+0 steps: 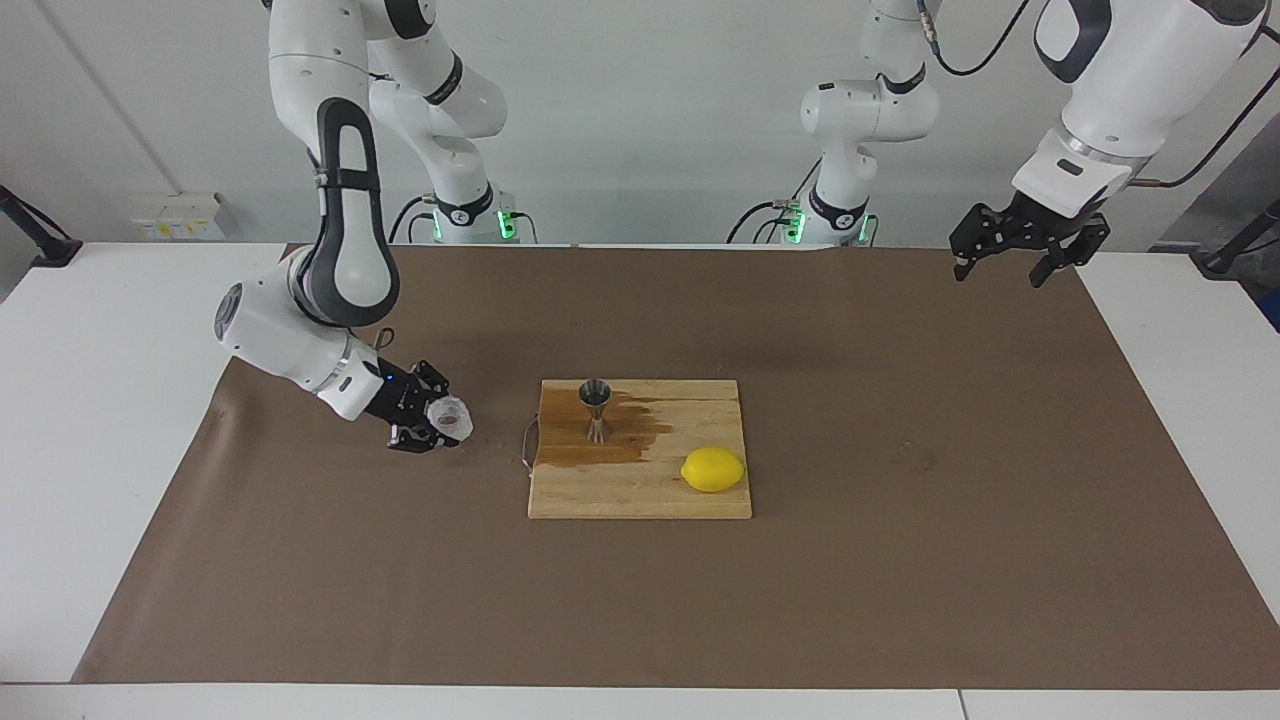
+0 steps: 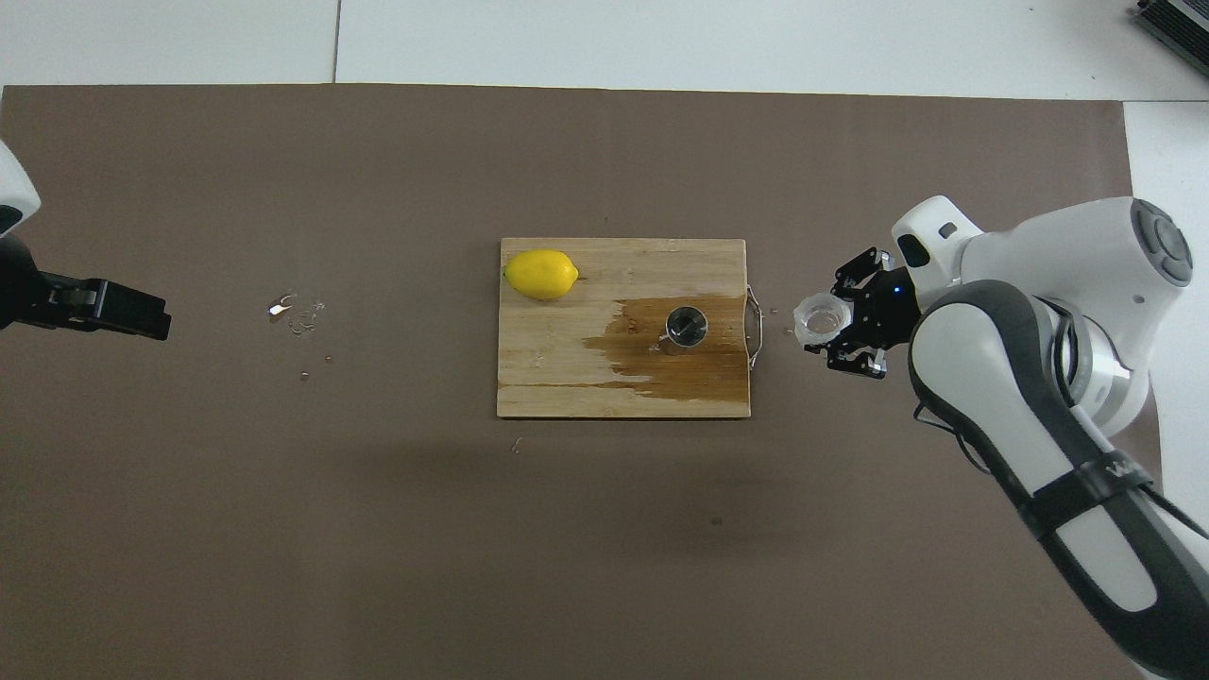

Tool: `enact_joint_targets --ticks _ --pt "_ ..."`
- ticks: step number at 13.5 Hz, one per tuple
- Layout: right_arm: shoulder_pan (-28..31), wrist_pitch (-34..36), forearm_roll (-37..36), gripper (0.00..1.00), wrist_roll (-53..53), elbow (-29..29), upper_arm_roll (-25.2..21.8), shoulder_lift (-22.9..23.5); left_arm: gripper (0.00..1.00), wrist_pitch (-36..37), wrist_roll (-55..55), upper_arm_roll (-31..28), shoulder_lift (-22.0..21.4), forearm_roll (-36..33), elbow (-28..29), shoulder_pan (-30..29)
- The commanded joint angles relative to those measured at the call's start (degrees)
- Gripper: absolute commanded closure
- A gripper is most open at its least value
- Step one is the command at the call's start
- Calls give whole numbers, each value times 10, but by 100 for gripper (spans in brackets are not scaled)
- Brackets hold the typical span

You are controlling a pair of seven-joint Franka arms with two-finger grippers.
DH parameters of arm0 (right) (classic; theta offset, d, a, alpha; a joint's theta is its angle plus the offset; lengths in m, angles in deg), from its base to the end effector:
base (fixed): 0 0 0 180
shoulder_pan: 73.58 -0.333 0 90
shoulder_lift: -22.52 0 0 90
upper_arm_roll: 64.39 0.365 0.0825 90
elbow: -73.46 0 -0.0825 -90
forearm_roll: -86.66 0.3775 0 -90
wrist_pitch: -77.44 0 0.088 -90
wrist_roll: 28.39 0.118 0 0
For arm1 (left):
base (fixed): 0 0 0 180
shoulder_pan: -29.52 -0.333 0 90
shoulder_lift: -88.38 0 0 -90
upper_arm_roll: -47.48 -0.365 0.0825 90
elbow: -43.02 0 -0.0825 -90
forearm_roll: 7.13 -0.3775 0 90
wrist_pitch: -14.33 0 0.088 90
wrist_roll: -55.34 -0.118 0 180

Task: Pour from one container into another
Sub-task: 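Grasp the white cup with the right gripper and lift it toward the silver cup, then tilt the white cup over the silver cup with the right gripper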

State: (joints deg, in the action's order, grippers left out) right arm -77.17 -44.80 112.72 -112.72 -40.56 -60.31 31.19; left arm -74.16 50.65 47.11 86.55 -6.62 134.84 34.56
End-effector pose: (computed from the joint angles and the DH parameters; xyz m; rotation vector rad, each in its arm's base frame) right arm 0.5806 0.1001 0.4332 -2.1857 -1.7631 -0.3377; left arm 0.5313 -0.0444 0.6628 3.1218 -0.2558 -0.0410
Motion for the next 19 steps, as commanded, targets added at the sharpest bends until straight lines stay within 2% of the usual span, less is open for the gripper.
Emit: enact_joint_targets --ticks 1,9,15,17,19 --pt "-36 -7 -51 79 88 15 0 2 0 9 -4 -9 -13 -13 9 8" --pt "-141 -7 -232 80 303 38 3 0 0 5 -3 -9 -12 -13 9 9" --pt "-164 3 -294 81 326 53 6 1 0 -1 -2 -2 -13 -6 17 -13" --pt "-165 28 -319 81 354 68 6 2 0 -8 -2 42 -12 -5 16 -58" --pt "-165 48 -334 81 359 90 7 8 0 -16 -1 42 -12 -4 17 -50"
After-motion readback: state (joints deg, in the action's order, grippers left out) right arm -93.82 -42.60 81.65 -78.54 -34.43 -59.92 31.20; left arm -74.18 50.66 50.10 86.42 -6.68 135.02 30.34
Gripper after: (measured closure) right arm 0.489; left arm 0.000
